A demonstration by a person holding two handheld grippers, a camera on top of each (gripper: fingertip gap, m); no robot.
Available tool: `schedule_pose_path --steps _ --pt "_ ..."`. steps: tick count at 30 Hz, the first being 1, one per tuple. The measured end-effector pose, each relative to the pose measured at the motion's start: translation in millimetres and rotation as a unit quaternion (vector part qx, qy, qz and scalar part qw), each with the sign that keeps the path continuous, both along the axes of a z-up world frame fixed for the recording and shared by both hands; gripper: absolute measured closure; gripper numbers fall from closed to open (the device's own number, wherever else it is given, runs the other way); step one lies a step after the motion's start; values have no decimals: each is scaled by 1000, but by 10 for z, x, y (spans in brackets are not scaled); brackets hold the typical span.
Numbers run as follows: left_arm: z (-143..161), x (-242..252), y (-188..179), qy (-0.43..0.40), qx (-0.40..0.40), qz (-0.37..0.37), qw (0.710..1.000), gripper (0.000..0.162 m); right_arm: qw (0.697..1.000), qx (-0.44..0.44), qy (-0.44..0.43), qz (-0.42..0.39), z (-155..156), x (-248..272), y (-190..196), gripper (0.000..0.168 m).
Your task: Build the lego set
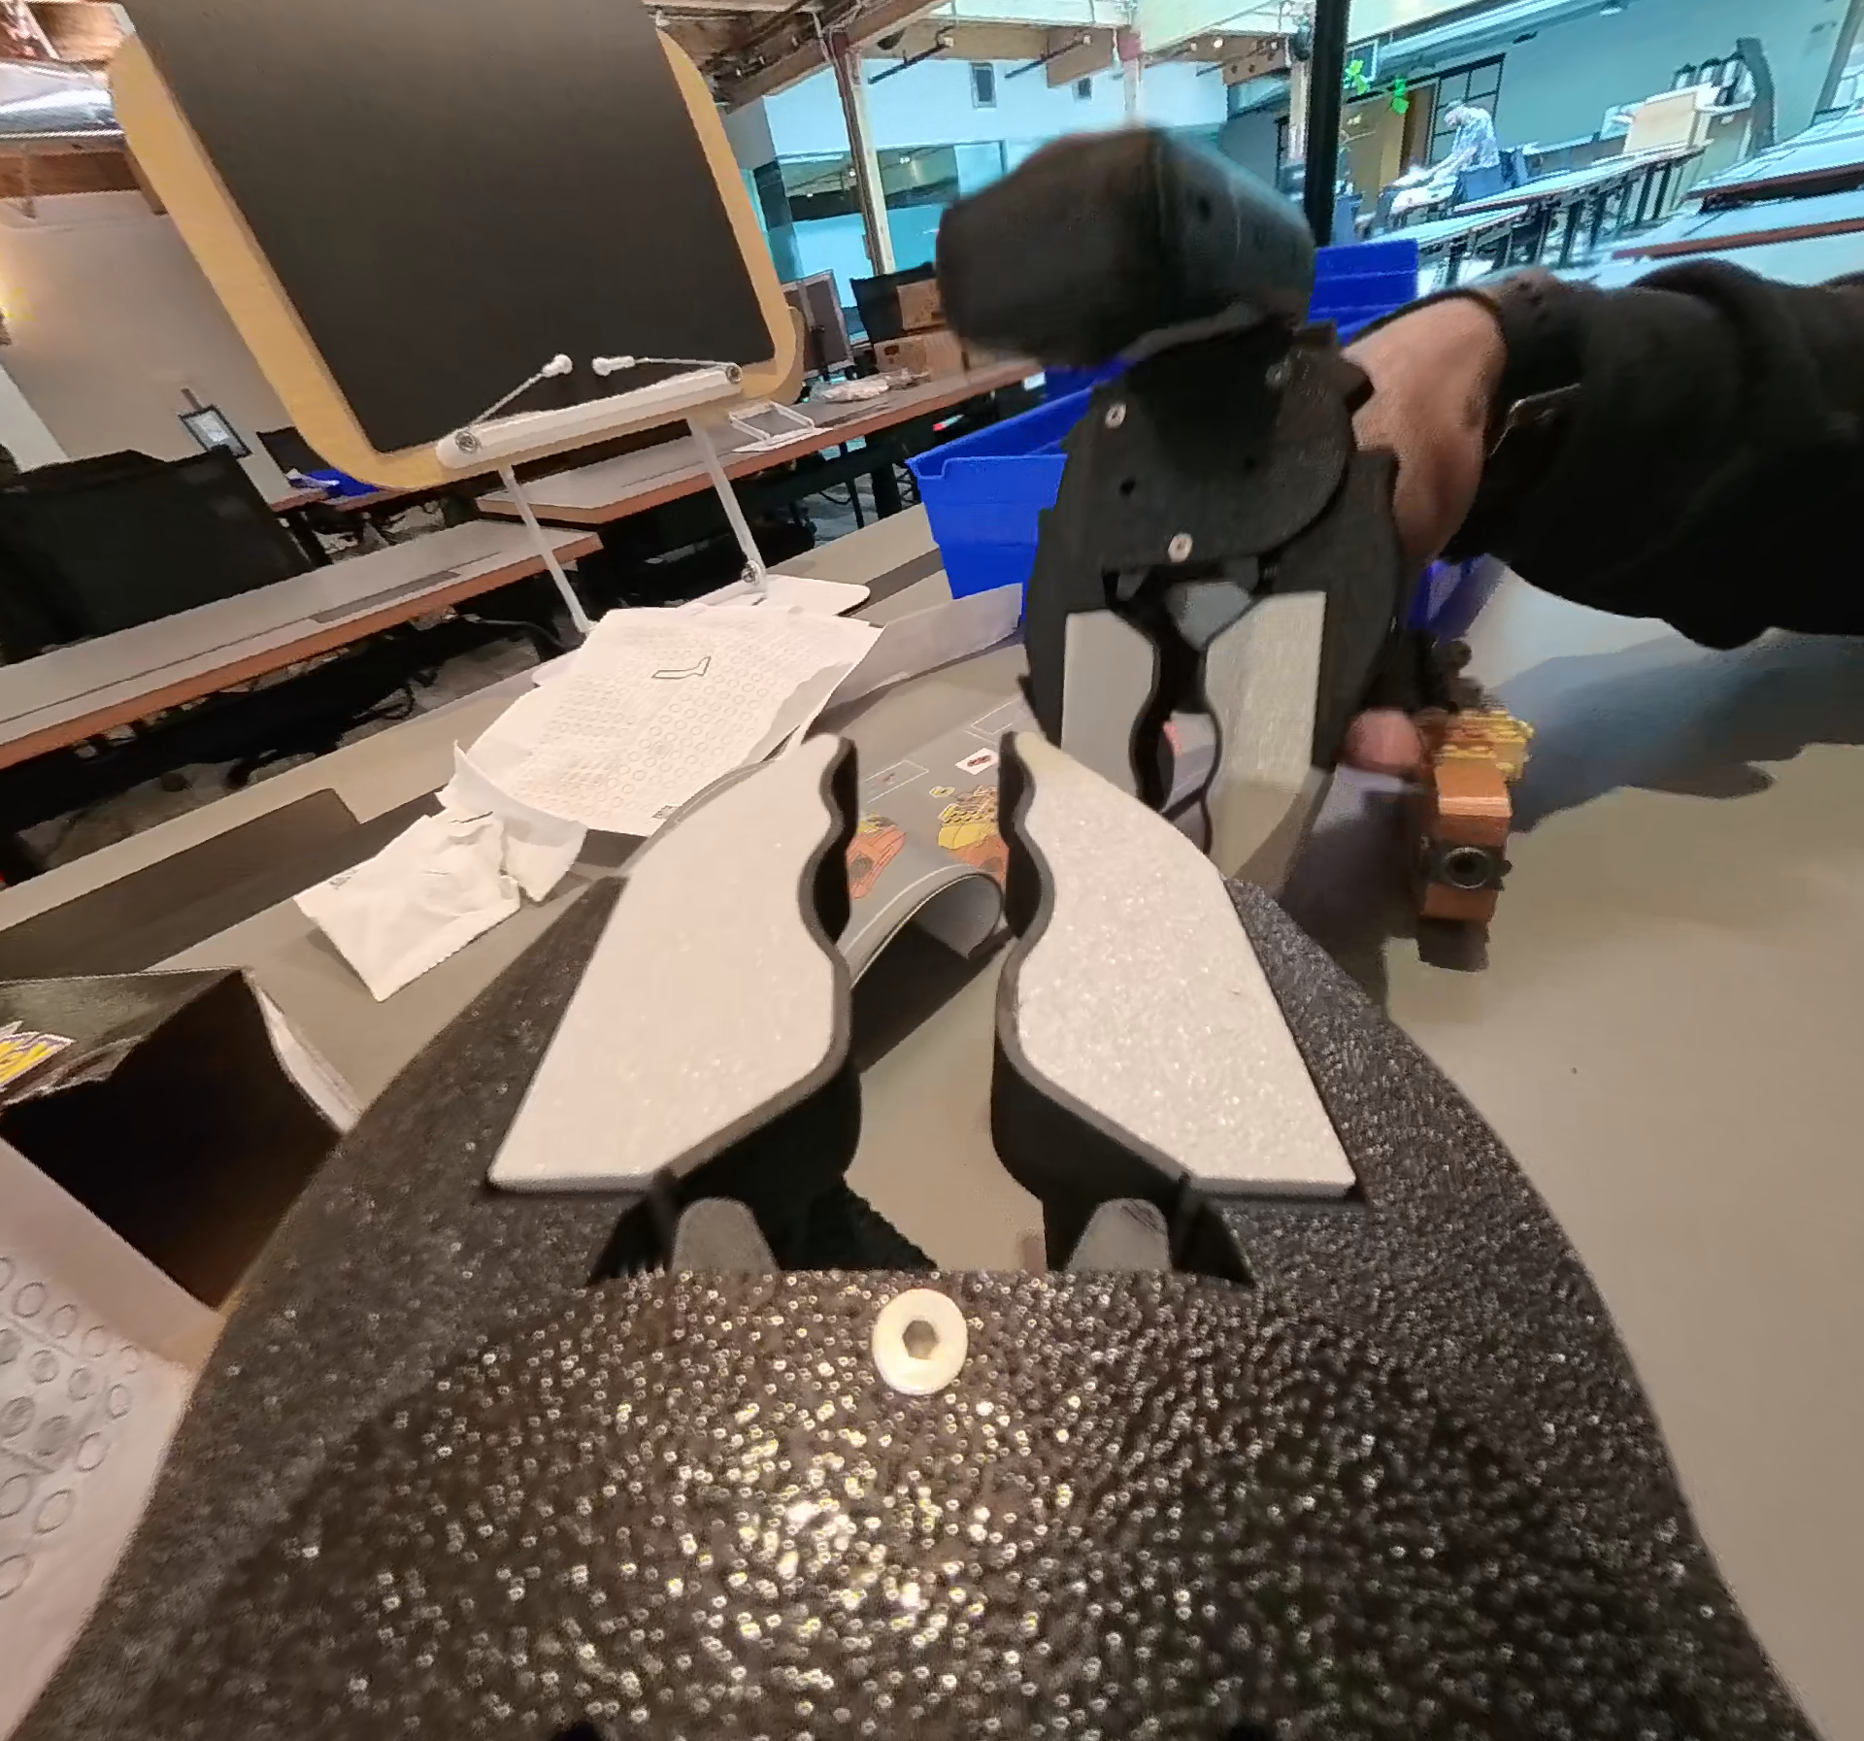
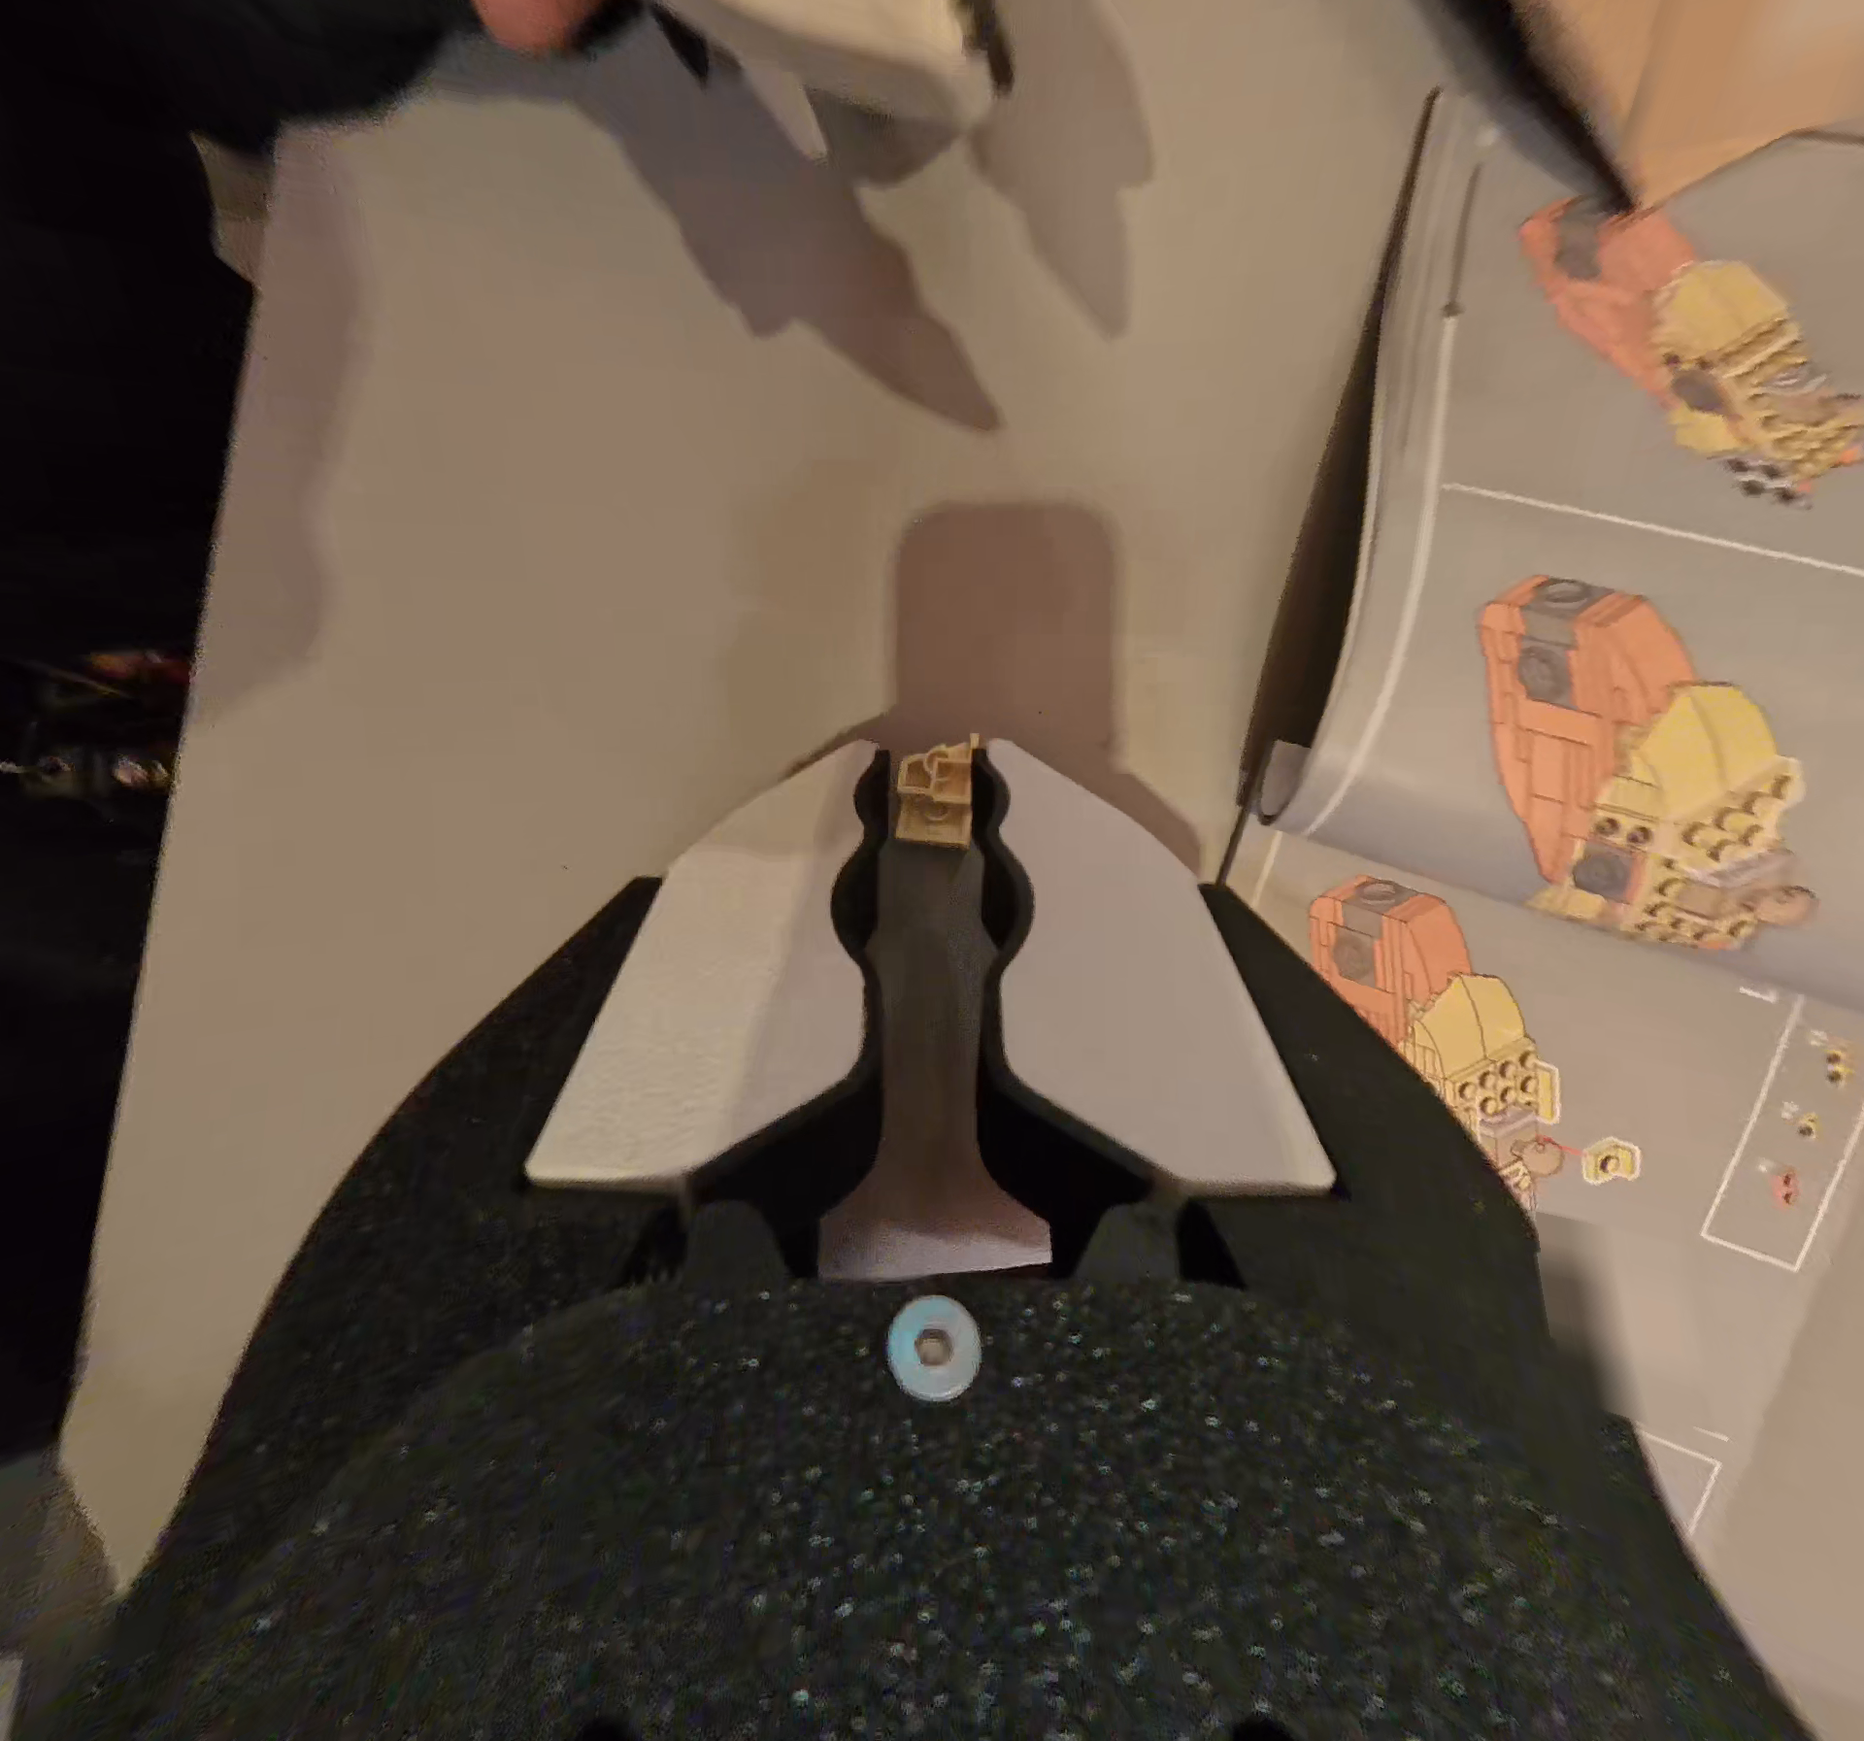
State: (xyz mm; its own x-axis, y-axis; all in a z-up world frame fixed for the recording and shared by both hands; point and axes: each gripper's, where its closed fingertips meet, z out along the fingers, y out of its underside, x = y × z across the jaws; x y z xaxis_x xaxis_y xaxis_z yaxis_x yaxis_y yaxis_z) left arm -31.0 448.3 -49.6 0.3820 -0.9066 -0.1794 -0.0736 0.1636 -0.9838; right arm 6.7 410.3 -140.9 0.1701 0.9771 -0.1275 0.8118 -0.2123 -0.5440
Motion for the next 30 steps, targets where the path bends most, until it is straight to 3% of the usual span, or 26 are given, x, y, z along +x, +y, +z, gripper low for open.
schedule_pose_path --steps 5,11,16,20,24,30 --pt "-78 13 82 12 10 19 1000 136 991 -6 127 -52 516 37 11 149" --pt "-183 89 188 36 12 47 998 137 956 -59 273 -89 1210 341 -15 147" --pt "-244 170 228 64 26 68 995 137 945 -11 300 -131 1606 1024 164 146" --pt "-269 185 235 78 45 84 992 139 945 66 233 -221 1551 1960 500 147" --pt "-308 219 264 95 47 94 990 140 931 75 147 -325 1230 2873 804 148" --pt "-286 266 280 86 39 94 991 140 921 96 59 -372 1045 3558 869 148"
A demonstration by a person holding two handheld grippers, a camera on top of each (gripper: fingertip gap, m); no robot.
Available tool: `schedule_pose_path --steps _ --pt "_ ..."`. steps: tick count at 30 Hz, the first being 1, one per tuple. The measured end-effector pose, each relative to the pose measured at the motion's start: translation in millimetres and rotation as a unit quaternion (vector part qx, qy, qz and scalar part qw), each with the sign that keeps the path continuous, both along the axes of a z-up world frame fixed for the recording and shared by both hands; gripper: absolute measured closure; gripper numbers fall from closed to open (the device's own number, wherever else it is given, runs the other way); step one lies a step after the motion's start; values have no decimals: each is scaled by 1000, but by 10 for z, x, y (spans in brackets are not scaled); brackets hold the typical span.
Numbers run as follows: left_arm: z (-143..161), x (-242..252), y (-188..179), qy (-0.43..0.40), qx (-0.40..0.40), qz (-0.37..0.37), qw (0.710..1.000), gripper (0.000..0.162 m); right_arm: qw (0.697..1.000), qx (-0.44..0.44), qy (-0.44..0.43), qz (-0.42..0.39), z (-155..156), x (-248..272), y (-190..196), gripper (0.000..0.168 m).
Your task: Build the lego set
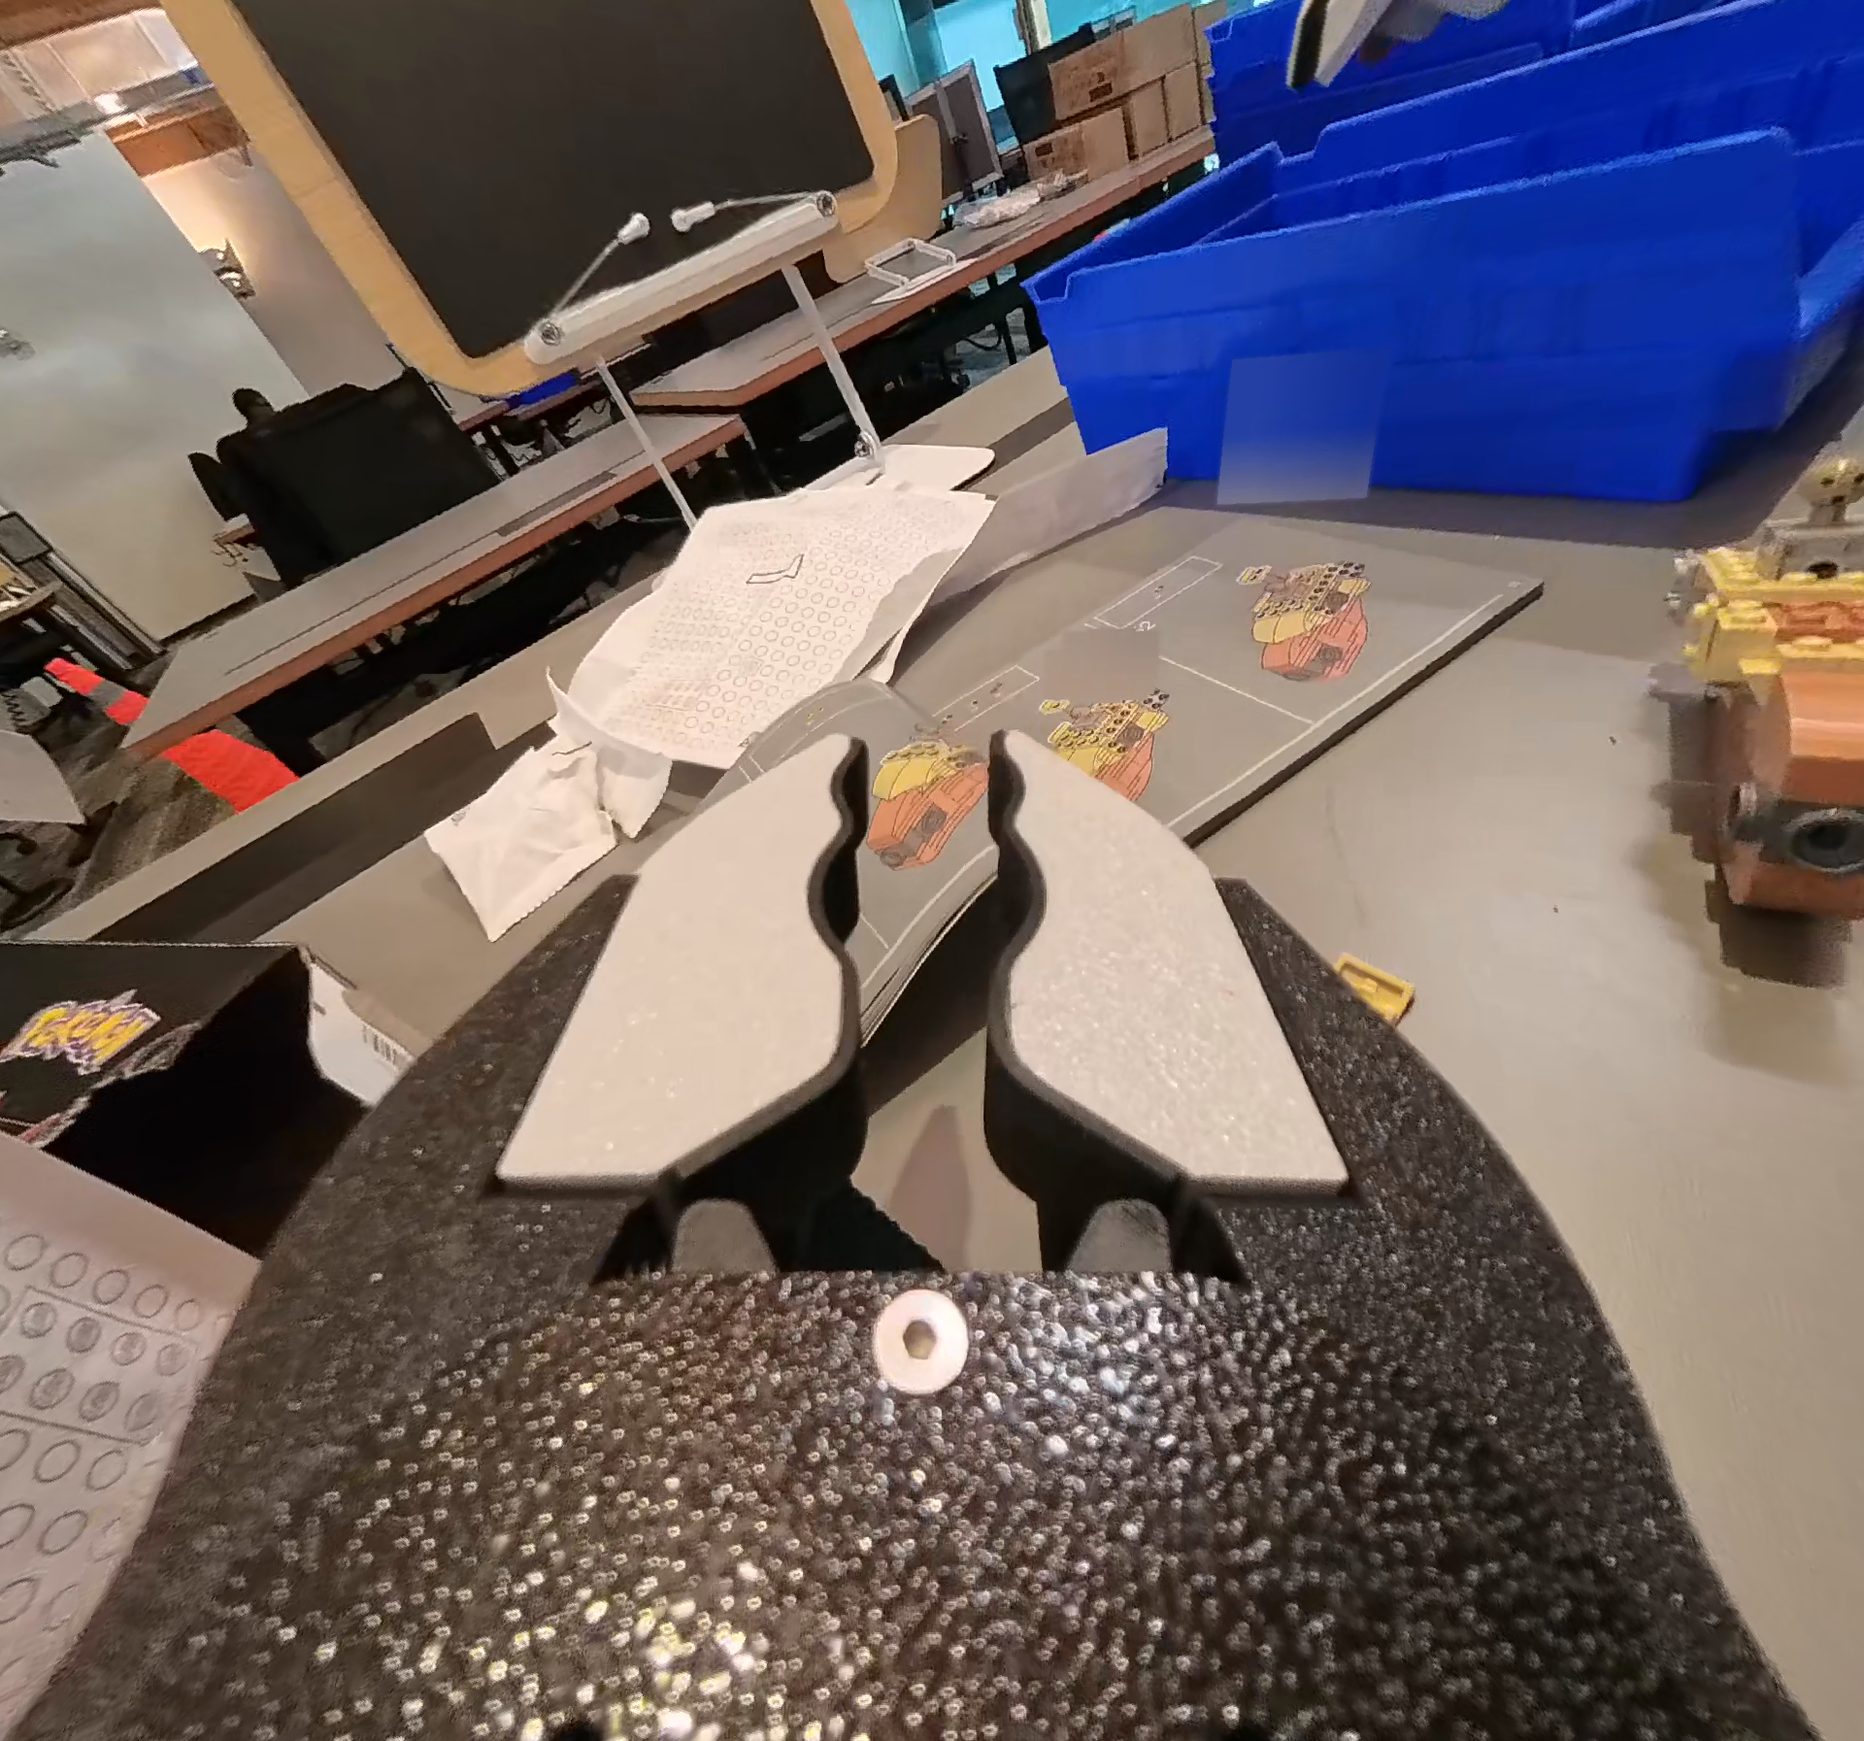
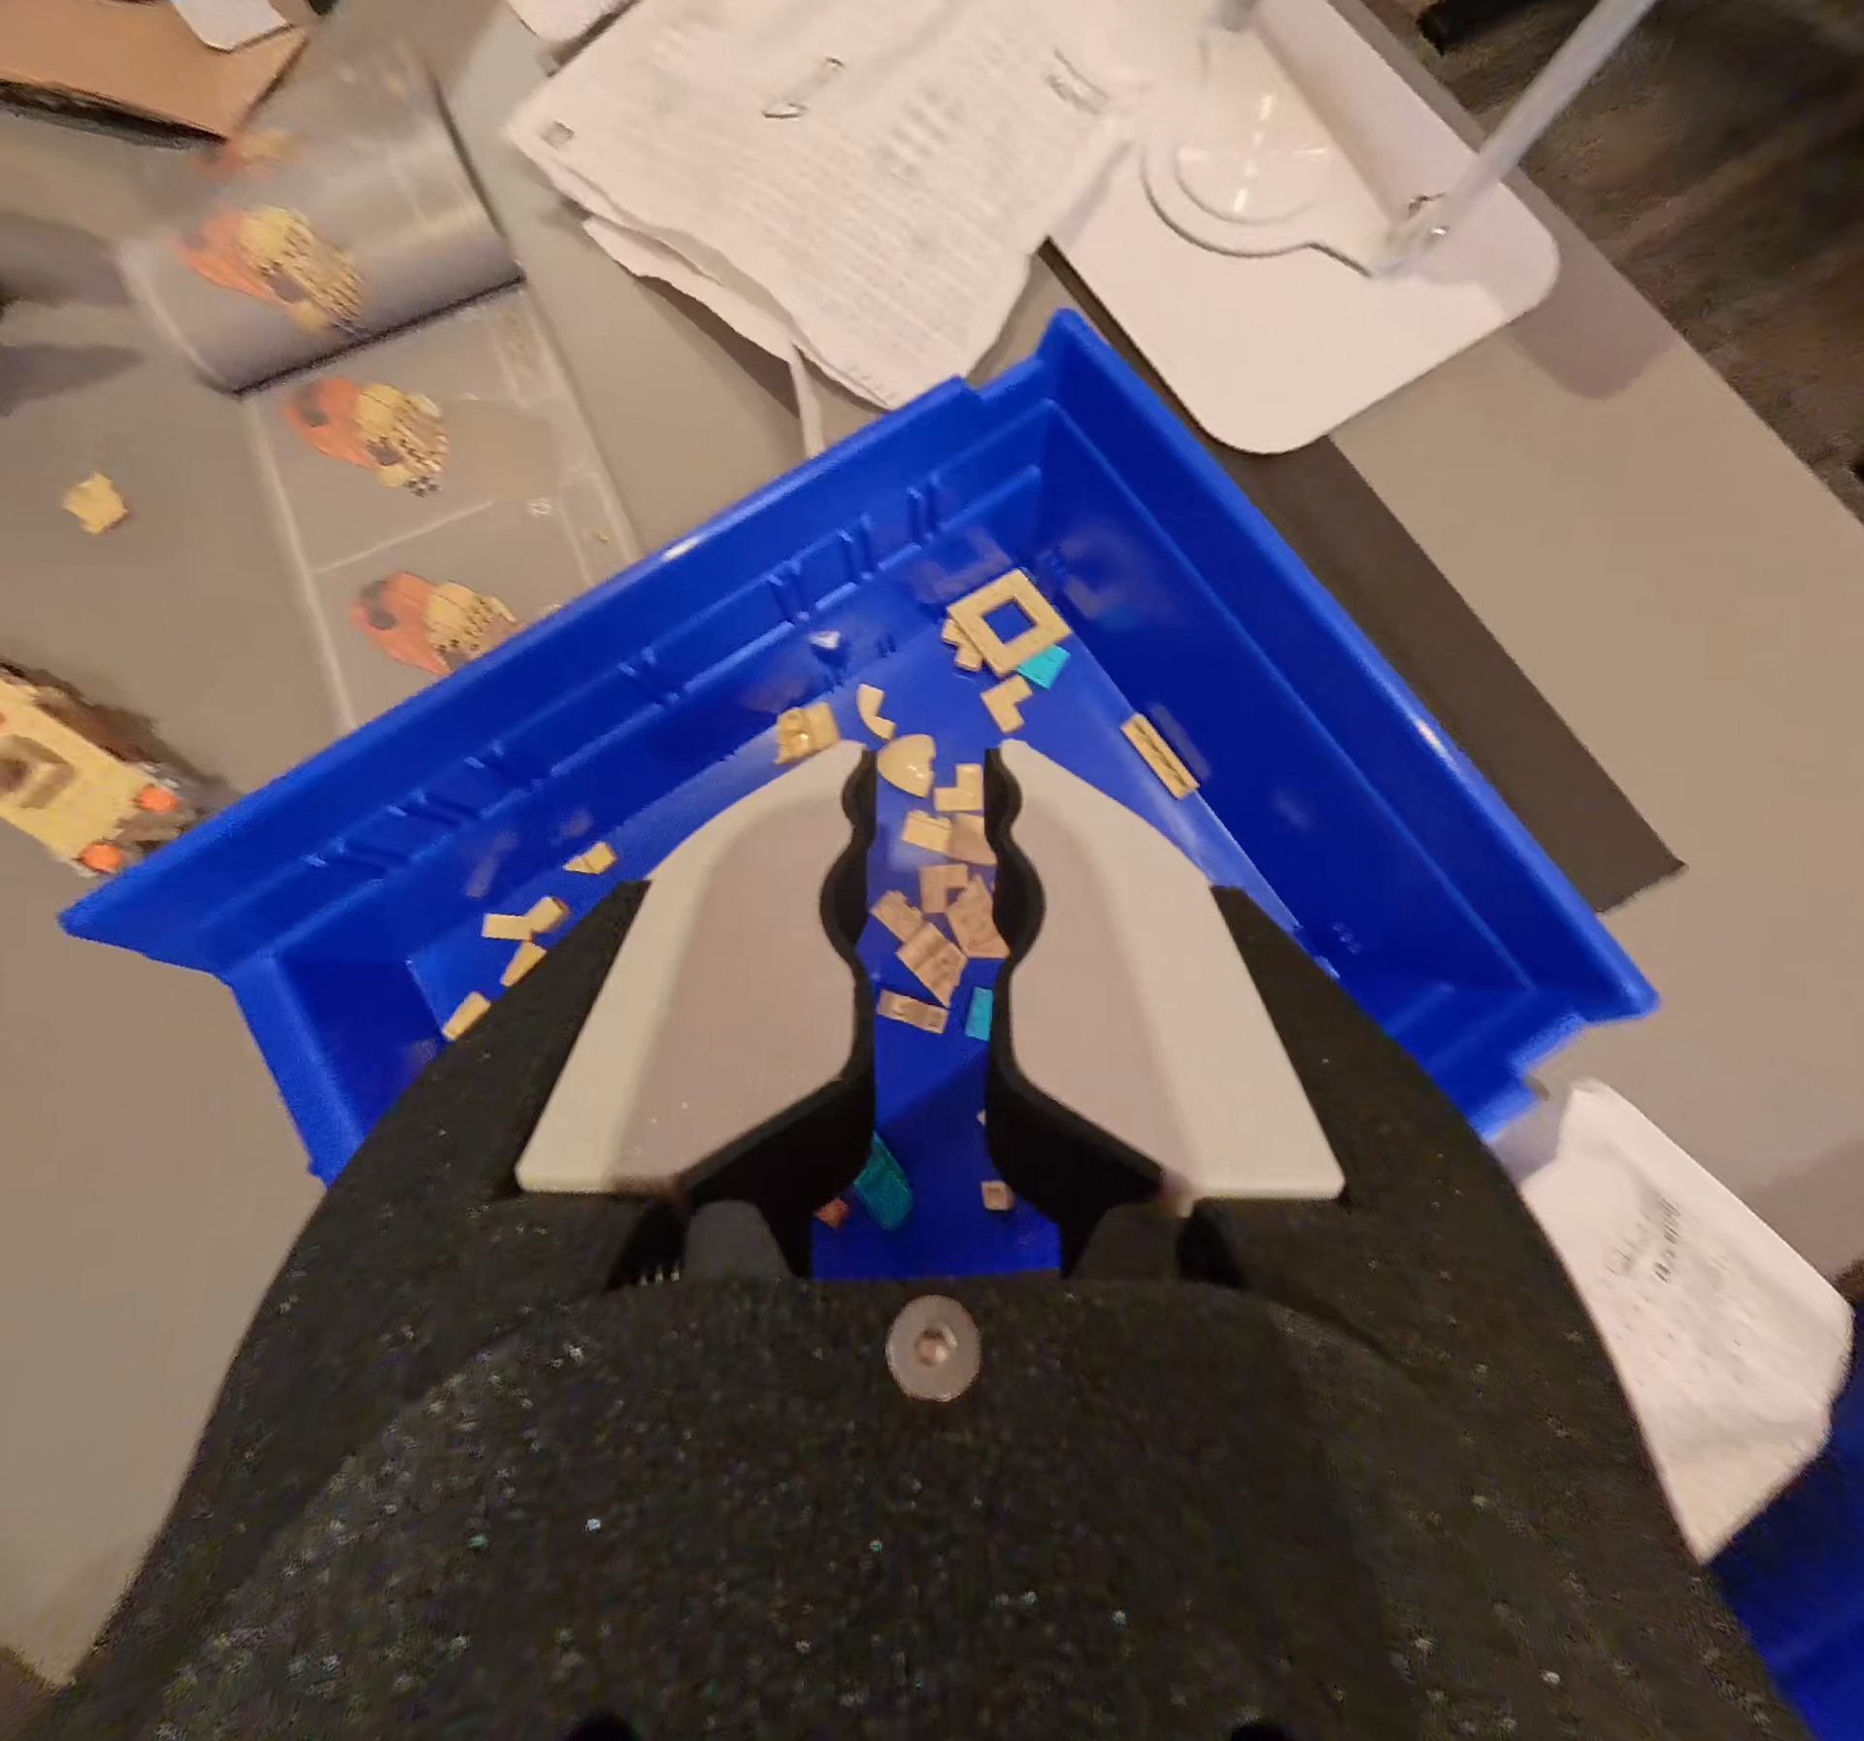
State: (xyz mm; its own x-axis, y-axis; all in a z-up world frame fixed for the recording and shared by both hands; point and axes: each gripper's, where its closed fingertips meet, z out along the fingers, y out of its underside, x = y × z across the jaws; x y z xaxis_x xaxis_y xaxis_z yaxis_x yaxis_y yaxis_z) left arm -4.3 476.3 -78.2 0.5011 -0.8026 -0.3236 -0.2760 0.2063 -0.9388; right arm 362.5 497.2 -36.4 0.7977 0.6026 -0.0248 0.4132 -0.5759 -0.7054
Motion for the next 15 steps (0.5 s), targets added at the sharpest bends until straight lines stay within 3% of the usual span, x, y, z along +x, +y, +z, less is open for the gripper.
schedule_pose_path --steps 6,15 --pt "257 265 -16 -20 2 -32 999 140 999 11 -35 0 -39 213 15 149" --pt "790 1220 -64 -23 15 -149 988 138 998 58 -11 6 90 340 98 145"
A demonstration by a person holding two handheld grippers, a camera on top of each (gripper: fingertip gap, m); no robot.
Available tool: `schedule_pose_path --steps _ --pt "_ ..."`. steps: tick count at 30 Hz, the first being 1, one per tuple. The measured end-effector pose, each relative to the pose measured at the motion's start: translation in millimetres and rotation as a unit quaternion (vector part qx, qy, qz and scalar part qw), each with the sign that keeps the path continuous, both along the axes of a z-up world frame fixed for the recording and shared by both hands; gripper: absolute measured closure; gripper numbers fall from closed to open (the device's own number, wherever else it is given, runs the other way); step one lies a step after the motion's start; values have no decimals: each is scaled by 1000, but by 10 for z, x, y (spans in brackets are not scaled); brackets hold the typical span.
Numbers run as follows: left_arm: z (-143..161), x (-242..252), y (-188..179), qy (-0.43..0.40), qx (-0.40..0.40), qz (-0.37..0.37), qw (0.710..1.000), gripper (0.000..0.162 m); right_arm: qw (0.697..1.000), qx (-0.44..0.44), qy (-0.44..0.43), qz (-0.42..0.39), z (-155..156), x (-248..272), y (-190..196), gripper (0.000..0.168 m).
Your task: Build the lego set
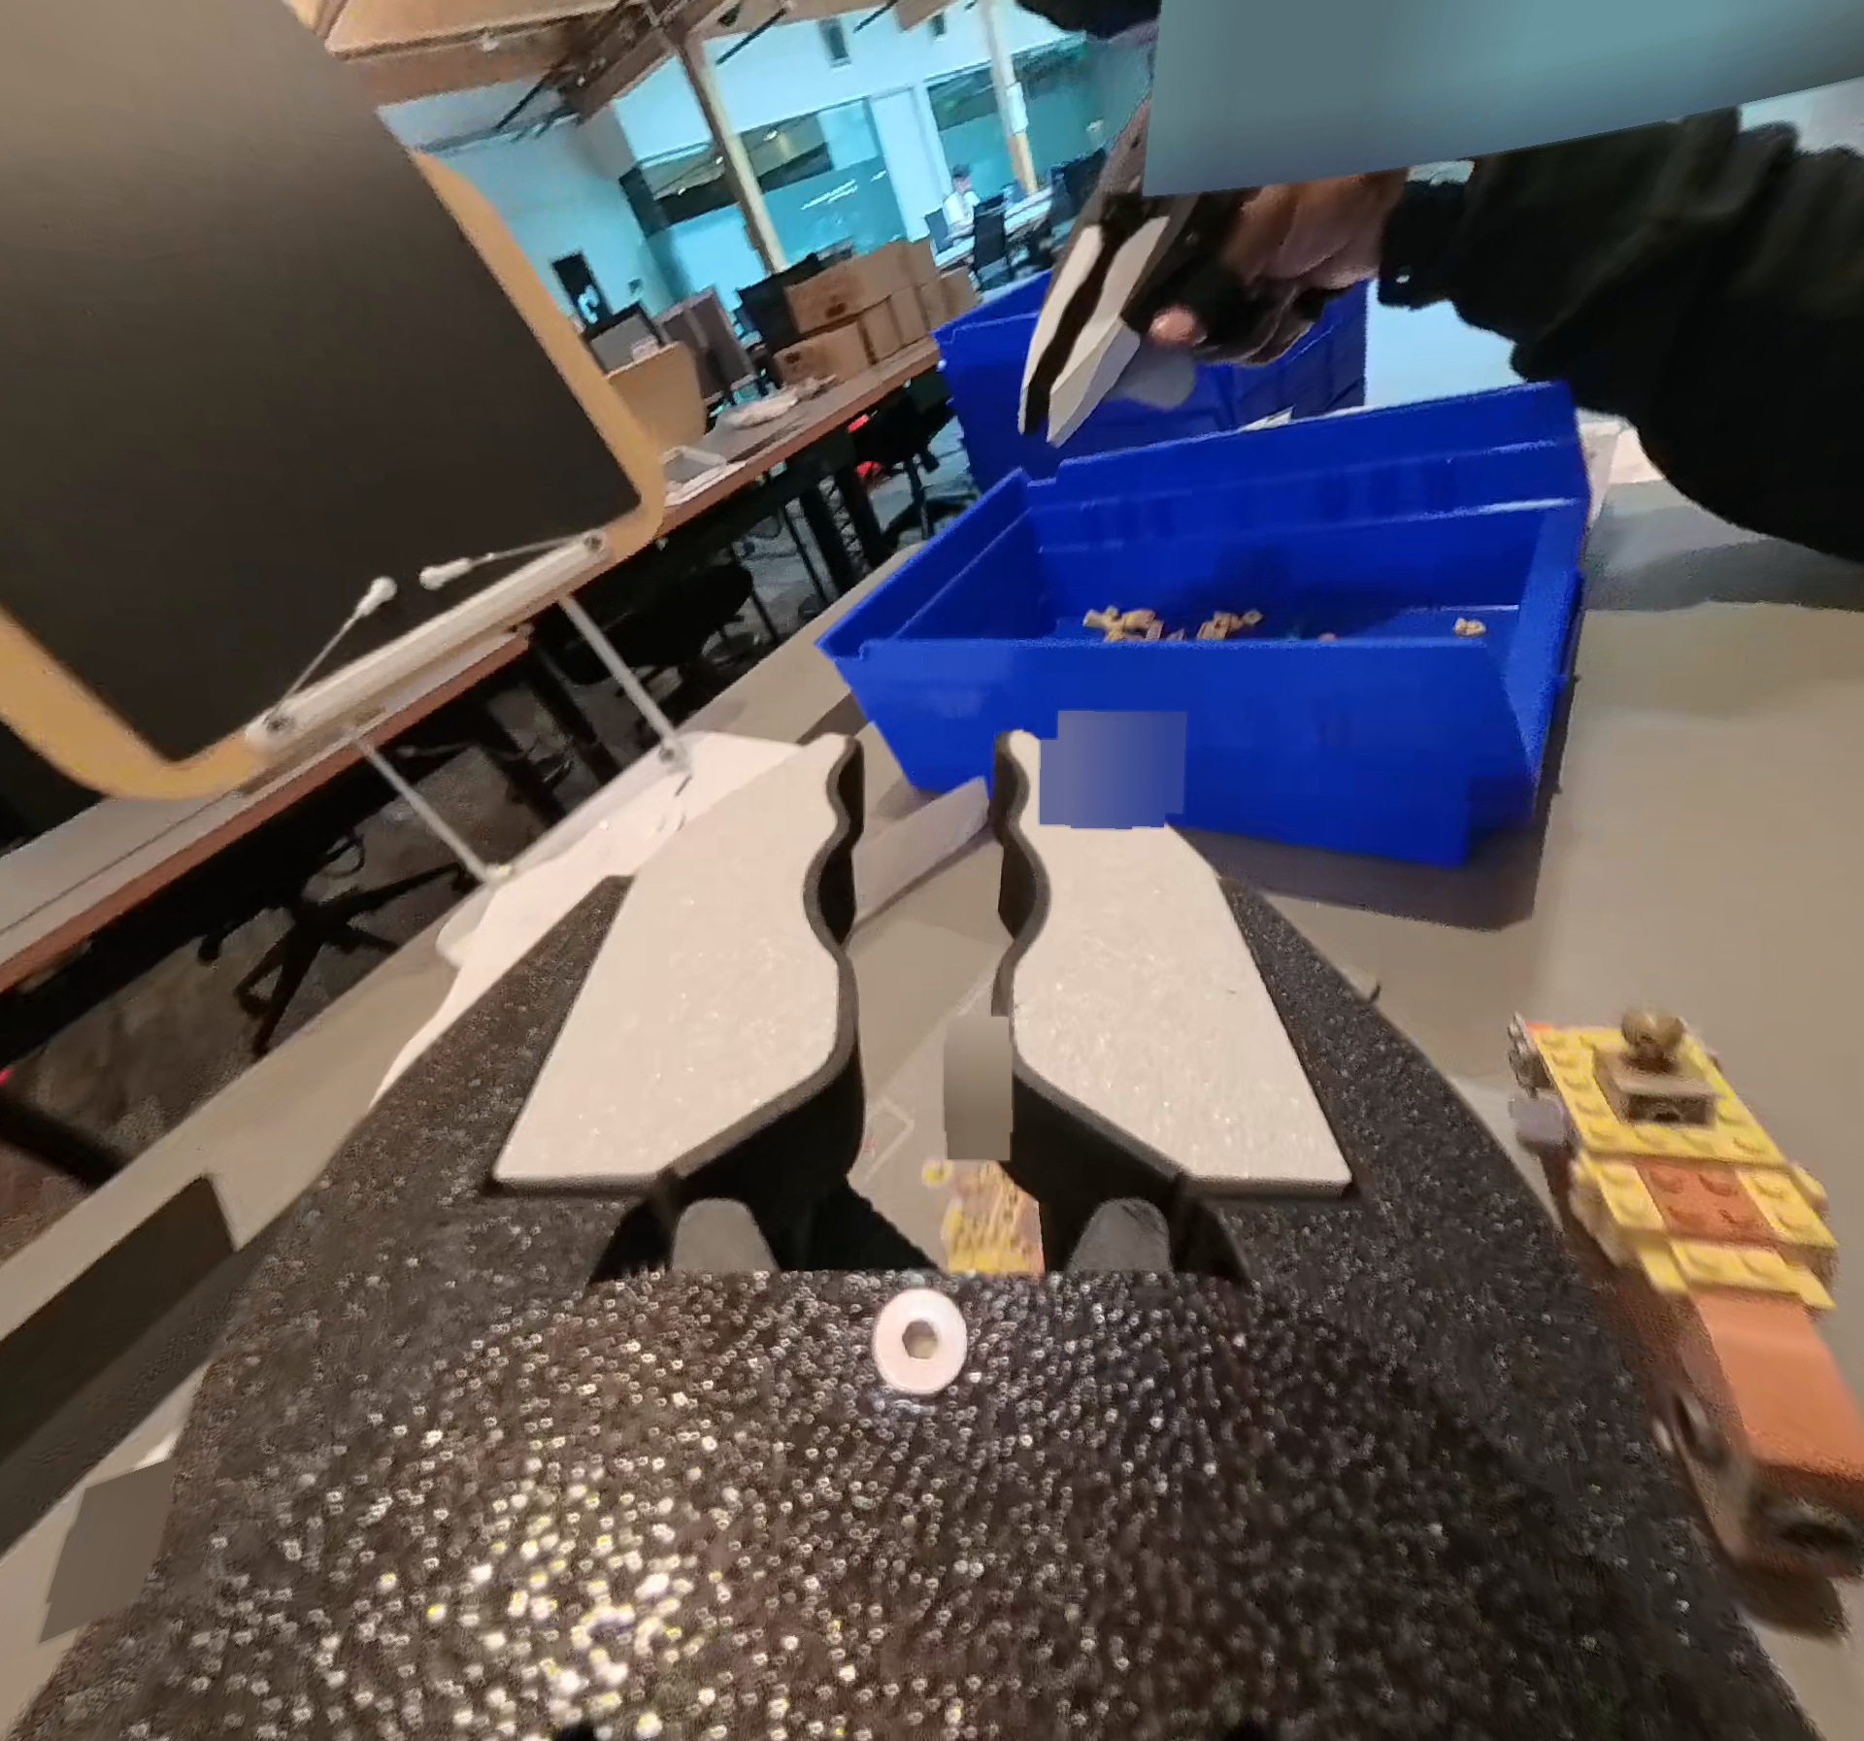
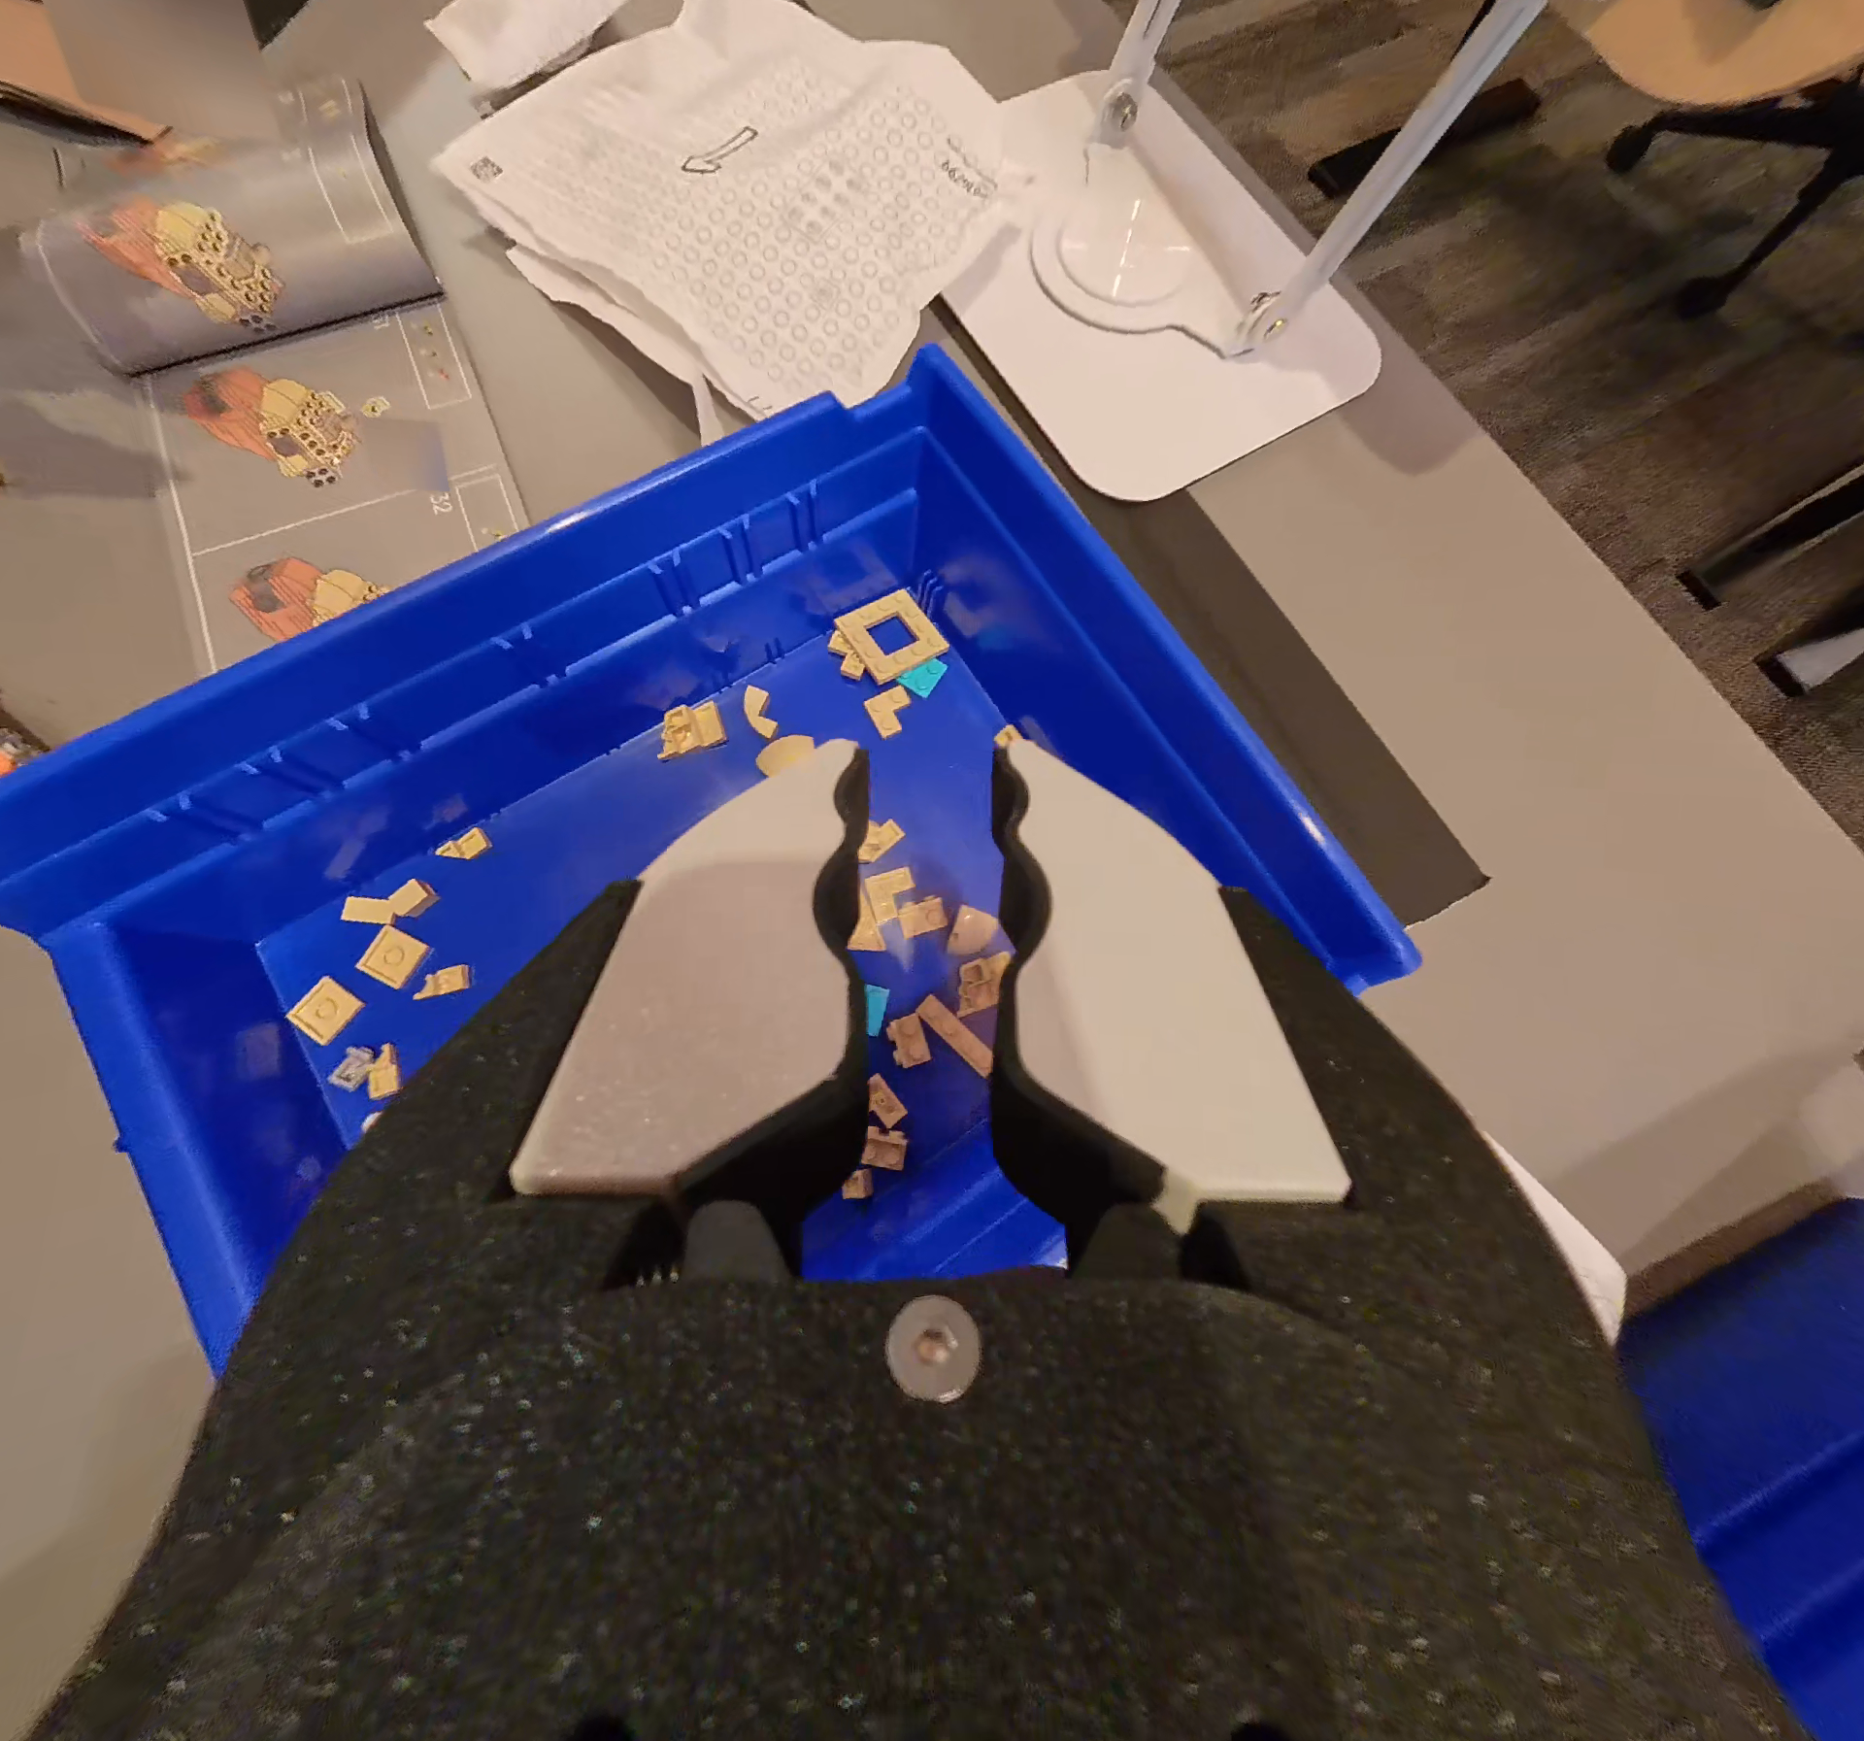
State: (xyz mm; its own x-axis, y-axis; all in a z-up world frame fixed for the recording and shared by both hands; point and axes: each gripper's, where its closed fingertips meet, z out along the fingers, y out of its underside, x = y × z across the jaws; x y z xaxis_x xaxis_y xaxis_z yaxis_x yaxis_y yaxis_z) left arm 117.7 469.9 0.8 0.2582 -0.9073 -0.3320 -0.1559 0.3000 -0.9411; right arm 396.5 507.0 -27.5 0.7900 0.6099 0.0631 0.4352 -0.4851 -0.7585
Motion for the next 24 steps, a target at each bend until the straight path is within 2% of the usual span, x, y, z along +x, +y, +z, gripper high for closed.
schedule_pose_path --steps 6,17,24 --pt "-121 240 94 -17 -1 -14 1000 139 1000 12 4 -8 48 67 18 144" --pt "-277 -33 185 -4 43 14 999 140 999 13 18 -28 7 107 110 145" --pt "-216 -18 242 -25 14 20 999 140 999 13 25 -43 54 143 125 145"
